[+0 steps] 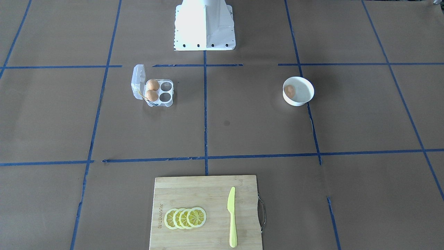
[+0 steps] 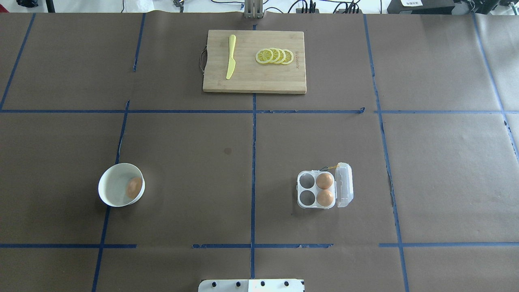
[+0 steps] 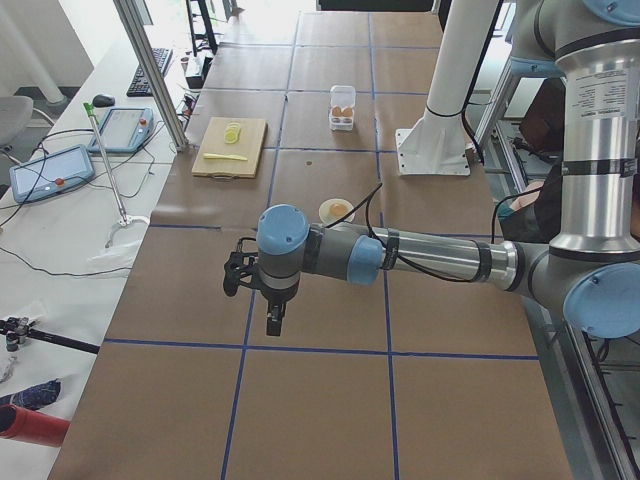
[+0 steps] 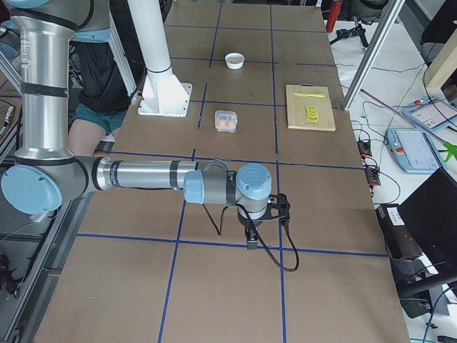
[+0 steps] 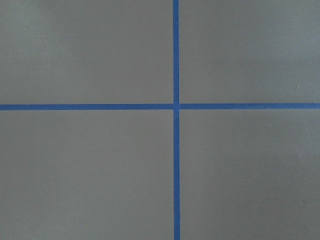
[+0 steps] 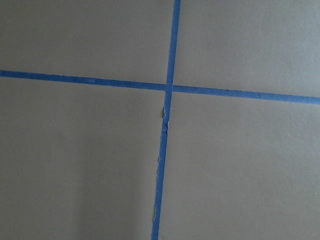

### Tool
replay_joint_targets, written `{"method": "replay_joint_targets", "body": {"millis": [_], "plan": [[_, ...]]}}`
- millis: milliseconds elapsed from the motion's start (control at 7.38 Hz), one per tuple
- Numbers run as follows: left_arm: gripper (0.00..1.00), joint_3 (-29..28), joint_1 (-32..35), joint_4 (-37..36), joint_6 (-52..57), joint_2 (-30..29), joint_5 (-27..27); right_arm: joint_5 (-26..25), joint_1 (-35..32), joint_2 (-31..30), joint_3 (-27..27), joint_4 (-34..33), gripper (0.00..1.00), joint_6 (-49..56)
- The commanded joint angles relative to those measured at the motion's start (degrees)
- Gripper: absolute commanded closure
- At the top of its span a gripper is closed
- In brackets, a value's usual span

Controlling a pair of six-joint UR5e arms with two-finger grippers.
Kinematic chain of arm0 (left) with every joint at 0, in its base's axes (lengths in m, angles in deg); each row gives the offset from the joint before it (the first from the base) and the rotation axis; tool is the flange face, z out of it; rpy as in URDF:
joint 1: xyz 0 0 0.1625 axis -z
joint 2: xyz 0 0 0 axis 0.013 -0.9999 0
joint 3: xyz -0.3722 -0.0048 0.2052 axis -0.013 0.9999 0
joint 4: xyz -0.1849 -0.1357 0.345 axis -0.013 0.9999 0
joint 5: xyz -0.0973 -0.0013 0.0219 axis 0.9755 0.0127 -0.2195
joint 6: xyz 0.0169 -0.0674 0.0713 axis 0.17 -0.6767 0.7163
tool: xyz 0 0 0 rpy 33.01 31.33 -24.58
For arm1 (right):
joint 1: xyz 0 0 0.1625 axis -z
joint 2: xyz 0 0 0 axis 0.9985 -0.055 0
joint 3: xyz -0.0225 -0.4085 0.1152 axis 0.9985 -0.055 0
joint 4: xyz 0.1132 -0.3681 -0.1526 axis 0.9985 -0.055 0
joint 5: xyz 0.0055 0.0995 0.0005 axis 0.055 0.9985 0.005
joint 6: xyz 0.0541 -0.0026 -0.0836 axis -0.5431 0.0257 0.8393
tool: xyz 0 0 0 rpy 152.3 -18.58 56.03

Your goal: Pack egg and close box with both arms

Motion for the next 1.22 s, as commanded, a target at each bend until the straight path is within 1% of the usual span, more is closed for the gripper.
{"method": "replay_joint_targets", "body": {"millis": [0,136,271,407,542,678,814,949,1085], "plan": [[0.0,-1.0,-4.1,6.2,-5.0,-2.9,8.2,0.1,0.0,0.1,0.2,0.2,0.0,0.1],[0.0,-1.3,-5.7,8.6,-6.9,-3.9,15.8,0.2,0.0,0.1,0.1,0.4,0.0,0.1],[0.0,-2.9,-6.7,9.3,-7.2,-5.1,21.6,0.0,0.0,0.1,-0.1,0.4,0.0,0.0],[0.0,-2.8,-7.3,11.0,-7.4,-5.3,25.9,-0.1,0.0,0.0,-0.6,0.4,0.0,0.2],[0.0,-1.8,-9.7,15.3,-11.9,-5.4,25.6,-0.2,0.0,-0.3,-0.9,0.4,0.0,0.2],[0.0,1.0,-12.5,19.5,-18.7,-5.4,19.2,-0.2,0.0,-0.4,-0.9,0.4,0.0,0.2],[0.0,3.3,-15.4,23.5,-25.9,-5.1,14.3,-0.2,0.0,-0.4,-1.0,0.4,0.0,0.3],[0.0,5.2,-19.8,27.5,-33.0,-4.9,9.5,-0.4,0.0,-0.2,-1.1,0.5,0.0,0.3],[0.0,7.2,-24.2,28.8,-40.3,-4.8,6.3,-0.5,0.1,0.2,-1.2,0.5,0.0,0.3]]}}
